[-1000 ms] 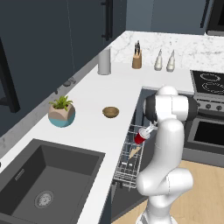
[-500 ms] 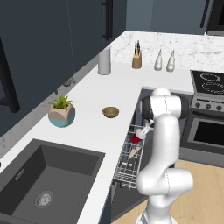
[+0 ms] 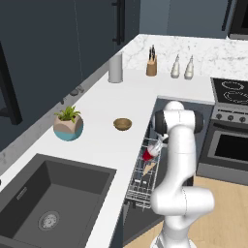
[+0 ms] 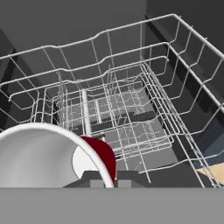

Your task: Pick up the cup and bowl from the counter, place them in the dishwasher, and close the dishwasher door.

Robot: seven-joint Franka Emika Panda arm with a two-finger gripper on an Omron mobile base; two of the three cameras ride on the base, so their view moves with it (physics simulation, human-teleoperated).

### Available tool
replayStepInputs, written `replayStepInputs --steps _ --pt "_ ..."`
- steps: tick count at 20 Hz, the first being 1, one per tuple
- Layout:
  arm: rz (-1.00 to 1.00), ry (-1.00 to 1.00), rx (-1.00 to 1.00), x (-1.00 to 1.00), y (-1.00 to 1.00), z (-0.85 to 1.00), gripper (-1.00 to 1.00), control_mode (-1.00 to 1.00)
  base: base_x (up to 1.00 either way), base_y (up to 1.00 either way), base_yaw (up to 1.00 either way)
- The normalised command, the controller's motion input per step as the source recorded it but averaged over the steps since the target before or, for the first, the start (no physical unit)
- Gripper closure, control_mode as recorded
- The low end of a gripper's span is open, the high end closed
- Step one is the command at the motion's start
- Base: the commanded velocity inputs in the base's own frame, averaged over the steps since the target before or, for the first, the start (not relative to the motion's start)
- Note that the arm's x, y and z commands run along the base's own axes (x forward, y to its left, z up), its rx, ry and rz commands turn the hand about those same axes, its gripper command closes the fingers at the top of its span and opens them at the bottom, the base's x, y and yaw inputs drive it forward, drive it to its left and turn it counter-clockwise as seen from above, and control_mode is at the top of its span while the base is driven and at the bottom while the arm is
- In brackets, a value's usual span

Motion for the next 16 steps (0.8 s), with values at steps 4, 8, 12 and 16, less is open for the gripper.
replayStepInputs --steps 4,8,12,16 --pt "0.09 -0.09 0.0 0.14 0.0 -0.5 1.0 -1.0 0.0 0.0 0.0" --pt "0.09 -0.05 0.0 0.02 0.0 -0.53 1.0 -1.0 0.0 0.0 0.0" --pt "0.08 -0.02 0.0 0.0 0.0 -0.49 1.0 -1.0 0.0 0.0 0.0" --pt "0.06 0.0 0.0 0.0 0.0 -0.44 1.0 -1.0 0.0 0.0 0.0"
